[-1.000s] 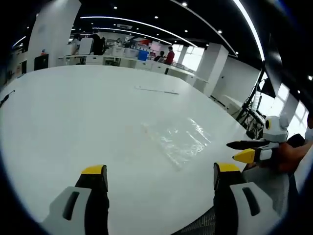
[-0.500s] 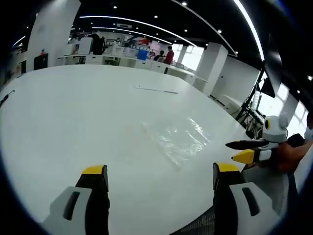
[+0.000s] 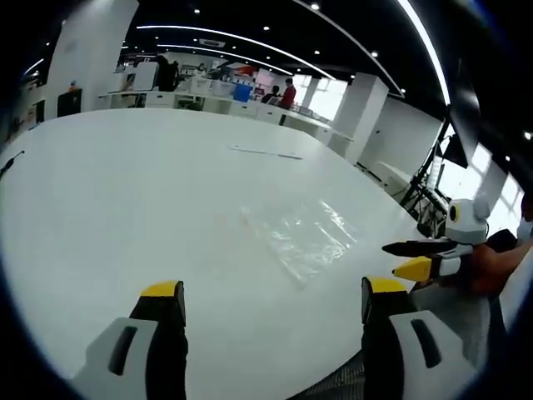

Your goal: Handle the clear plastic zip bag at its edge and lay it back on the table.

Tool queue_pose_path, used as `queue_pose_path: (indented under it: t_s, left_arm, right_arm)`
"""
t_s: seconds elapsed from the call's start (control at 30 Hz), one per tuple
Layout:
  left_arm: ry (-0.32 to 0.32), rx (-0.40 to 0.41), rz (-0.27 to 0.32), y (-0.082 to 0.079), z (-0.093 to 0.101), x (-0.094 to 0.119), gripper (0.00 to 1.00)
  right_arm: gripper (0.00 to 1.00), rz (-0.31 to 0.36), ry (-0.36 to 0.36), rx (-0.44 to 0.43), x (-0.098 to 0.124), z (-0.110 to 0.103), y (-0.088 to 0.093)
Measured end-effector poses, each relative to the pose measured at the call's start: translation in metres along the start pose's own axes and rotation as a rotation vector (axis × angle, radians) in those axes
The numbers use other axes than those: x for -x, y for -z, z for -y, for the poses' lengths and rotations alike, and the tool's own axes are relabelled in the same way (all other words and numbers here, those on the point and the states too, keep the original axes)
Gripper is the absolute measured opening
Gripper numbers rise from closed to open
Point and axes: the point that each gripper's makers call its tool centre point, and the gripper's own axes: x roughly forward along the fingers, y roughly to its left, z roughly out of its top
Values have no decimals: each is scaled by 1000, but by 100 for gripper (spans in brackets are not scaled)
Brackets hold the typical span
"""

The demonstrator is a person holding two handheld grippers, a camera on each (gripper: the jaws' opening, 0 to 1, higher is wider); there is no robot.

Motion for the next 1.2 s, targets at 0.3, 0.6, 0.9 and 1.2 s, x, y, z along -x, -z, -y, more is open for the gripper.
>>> queue_pose_path:
  t_s: [0.3, 0.6, 0.9, 1.2]
  left_arm:
    - [9, -6, -4, 1, 1, -1, 86]
    - [4, 6, 0, 0, -1, 0, 86]
    - [8, 7, 0, 0, 0, 1, 85]
    - [8, 16, 8, -1, -2, 1, 84]
  right_arm:
    - [79, -16, -23, 26, -3, -6, 2]
    - [79, -18, -24, 27, -4, -5, 3]
    - [78, -26, -29, 32, -5, -6, 5]
    - [78, -49, -43, 58, -9, -10, 9]
